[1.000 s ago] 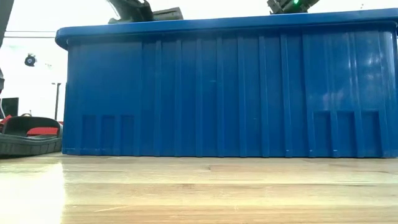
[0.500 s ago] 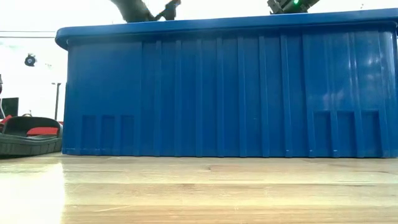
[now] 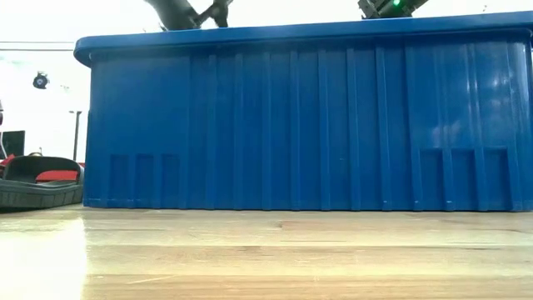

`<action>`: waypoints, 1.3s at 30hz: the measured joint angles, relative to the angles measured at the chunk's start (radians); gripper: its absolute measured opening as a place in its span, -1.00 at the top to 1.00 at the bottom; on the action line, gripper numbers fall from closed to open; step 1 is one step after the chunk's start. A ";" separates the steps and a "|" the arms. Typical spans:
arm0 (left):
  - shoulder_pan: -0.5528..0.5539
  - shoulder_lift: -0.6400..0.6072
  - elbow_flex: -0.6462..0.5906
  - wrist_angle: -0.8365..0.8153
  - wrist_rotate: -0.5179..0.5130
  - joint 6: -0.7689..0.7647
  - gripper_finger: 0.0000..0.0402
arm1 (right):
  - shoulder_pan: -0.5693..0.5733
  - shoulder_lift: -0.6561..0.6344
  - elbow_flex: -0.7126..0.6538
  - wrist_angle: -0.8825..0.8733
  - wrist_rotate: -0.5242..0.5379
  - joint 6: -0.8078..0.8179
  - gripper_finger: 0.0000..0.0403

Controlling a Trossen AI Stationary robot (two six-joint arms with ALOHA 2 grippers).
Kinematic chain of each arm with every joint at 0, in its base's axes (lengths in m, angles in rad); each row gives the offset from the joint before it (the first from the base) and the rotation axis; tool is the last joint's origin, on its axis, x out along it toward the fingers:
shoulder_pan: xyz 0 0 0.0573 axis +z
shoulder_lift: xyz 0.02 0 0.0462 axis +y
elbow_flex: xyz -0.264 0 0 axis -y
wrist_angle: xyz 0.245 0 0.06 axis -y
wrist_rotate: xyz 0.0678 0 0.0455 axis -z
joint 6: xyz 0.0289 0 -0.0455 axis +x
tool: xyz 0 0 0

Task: Pick and place slides into bin
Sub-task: Put the black slide into the blue container

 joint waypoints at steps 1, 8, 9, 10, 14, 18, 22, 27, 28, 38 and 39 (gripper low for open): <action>0.008 0.015 0.000 -0.009 0.000 -0.016 -0.45 | 0.000 0.000 0.000 0.000 0.000 0.000 0.68; 0.048 0.144 0.022 0.016 0.041 -0.023 -0.31 | 0.000 0.000 0.000 0.000 0.000 0.000 0.71; 0.053 0.158 0.024 0.010 0.064 -0.024 -0.25 | 0.000 0.000 0.000 0.000 0.000 0.000 0.71; 0.056 0.174 0.029 0.004 0.081 -0.025 -0.19 | 0.000 0.000 0.000 0.000 0.000 0.000 0.71; 0.065 0.218 0.034 0.005 0.126 -0.032 0.11 | 0.000 0.000 0.000 0.000 0.000 -0.003 0.69; 0.072 0.234 0.029 0.007 0.131 -0.048 0.44 | 0.000 0.000 0.000 -0.001 0.001 -0.017 0.69; 0.079 0.240 0.021 -0.008 0.131 -0.036 0.77 | 0.000 0.000 0.000 -0.002 0.001 -0.018 0.71; 0.088 0.246 0.020 -0.073 0.138 -0.024 0.97 | 0.000 0.000 0.000 -0.003 0.001 -0.018 0.70; 0.090 0.248 0.020 -0.087 0.140 -0.024 0.96 | 0.000 0.000 0.000 -0.003 0.001 -0.018 0.70; 0.103 0.303 0.021 -0.192 0.168 -0.020 1.00 | 0.000 0.000 0.000 -0.002 0.000 -0.019 0.71; 0.106 0.318 0.020 -0.195 0.189 -0.015 1.00 | 0.000 0.000 0.000 -0.003 0.001 -0.019 0.71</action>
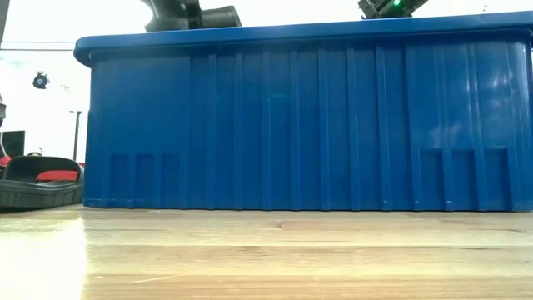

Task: Pick and place slides into bin
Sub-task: Put the black slide into the blue container

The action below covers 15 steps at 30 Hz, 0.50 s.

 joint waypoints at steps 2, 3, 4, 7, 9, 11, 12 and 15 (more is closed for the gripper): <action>0.002 0.031 -0.001 -0.007 0.025 0.003 1.00 | 0.000 0.000 0.000 0.000 0.000 0.000 0.70; 0.002 0.045 -0.001 -0.010 0.031 0.003 1.00 | 0.000 0.000 0.000 0.000 0.000 0.000 0.70; 0.002 0.057 0.002 -0.019 0.034 0.002 1.00 | 0.000 0.000 0.000 0.000 0.000 0.000 0.69; 0.004 0.088 0.016 -0.042 0.022 -0.011 1.00 | 0.000 0.000 0.000 0.000 0.000 0.000 0.68; 0.005 0.102 0.025 -0.057 0.005 -0.014 1.00 | 0.000 0.000 0.000 0.000 0.000 0.000 0.69; 0.006 0.113 0.032 -0.075 -0.014 -0.020 1.00 | 0.000 0.000 0.000 0.000 0.000 -0.001 0.70; 0.007 0.118 0.032 -0.083 -0.021 -0.019 1.00 | 0.000 0.000 0.000 0.000 0.000 -0.002 0.70; 0.011 0.134 0.029 -0.114 -0.043 -0.023 1.00 | 0.000 0.000 0.000 0.000 0.000 -0.007 0.71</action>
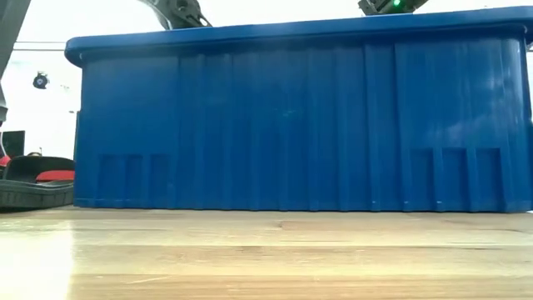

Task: Pick and place slides into bin
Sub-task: Put the black slide into the blue container

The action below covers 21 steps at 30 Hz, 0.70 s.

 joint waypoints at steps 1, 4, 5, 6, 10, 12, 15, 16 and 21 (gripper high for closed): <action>0.002 0.007 -0.001 -0.008 -0.006 -0.002 1.00 | 0.000 0.000 0.000 0.000 0.000 -0.001 0.71; 0.005 0.019 -0.002 -0.009 -0.050 -0.016 1.00 | 0.000 0.000 0.000 0.000 0.000 -0.003 0.70; 0.005 0.020 -0.001 -0.008 -0.057 -0.021 1.00 | 0.000 0.000 0.000 0.000 0.000 -0.004 0.69; 0.005 0.022 0.001 -0.007 -0.067 -0.031 1.00 | 0.000 0.000 0.000 0.000 0.000 -0.004 0.69; 0.006 0.017 0.014 -0.006 -0.084 -0.035 1.00 | 0.000 0.000 0.000 0.000 0.000 -0.004 0.71; 0.005 -0.004 0.036 -0.005 -0.087 -0.012 1.00 | 0.000 0.000 0.000 0.000 0.000 -0.014 0.72; 0.000 -0.047 0.082 0.004 -0.092 0.043 1.00 | 0.000 0.000 0.000 0.000 0.000 -0.019 0.71; 0.000 -0.062 0.094 0.002 -0.091 0.068 1.00 | 0.000 0.000 0.000 0.000 0.000 -0.019 0.71; -0.001 -0.148 0.155 0.063 -0.062 0.278 1.00 | 0.000 0.000 0.000 0.000 0.000 -0.020 0.68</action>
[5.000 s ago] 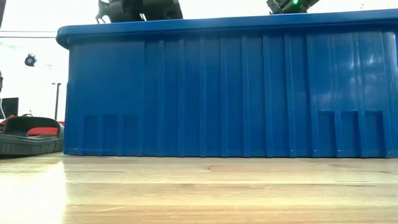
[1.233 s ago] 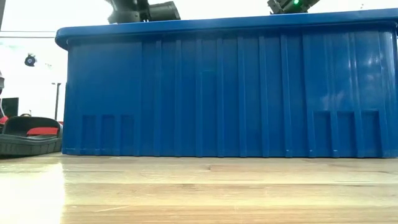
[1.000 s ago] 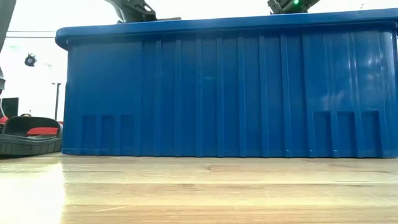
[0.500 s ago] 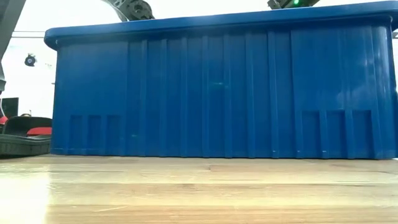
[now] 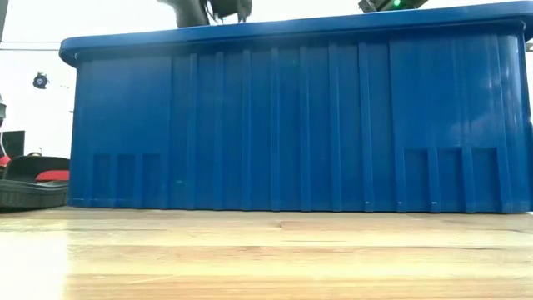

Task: Pick and place slides into bin
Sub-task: Put the black slide into the blue container

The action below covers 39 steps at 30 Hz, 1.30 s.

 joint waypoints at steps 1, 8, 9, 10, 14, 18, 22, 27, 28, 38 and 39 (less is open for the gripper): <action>0.000 -0.023 0.007 0.041 0.023 0.063 1.00 | 0.000 0.000 0.000 0.000 0.000 -0.002 0.68; -0.024 -0.181 0.015 0.472 0.341 0.545 1.00 | 0.000 0.000 0.000 0.000 0.000 -0.010 0.69; -0.027 -0.199 0.015 0.534 0.362 0.580 1.00 | 0.000 0.000 0.000 0.000 0.000 -0.010 0.69; -0.029 -0.219 0.015 0.592 0.369 0.608 1.00 | 0.000 0.000 0.000 0.000 0.000 -0.009 0.70; -0.026 -0.274 0.015 0.796 0.368 0.696 1.00 | 0.000 0.000 0.000 0.001 0.000 -0.010 0.71; -0.027 -0.309 0.014 0.884 0.372 0.794 1.00 | 0.000 -0.004 0.000 0.003 -0.084 -0.054 0.70; -0.027 -0.352 0.013 0.858 0.371 0.840 0.91 | 0.000 -0.023 0.000 0.013 -0.390 -0.067 0.70; -0.027 -0.407 0.013 0.808 0.375 0.883 0.57 | 0.001 -0.051 0.000 0.087 -0.738 0.073 0.68; -0.027 -0.418 0.013 0.793 0.376 0.900 0.47 | 0.001 -0.059 0.000 0.093 -0.767 0.112 0.66; -0.026 -0.629 0.014 0.179 0.370 0.930 -0.08 | 0.003 -0.195 0.000 -0.028 -0.712 0.276 0.47; -0.026 -0.648 0.014 0.129 0.369 0.905 -0.09 | 0.007 -0.207 0.000 -0.041 -0.677 0.283 0.47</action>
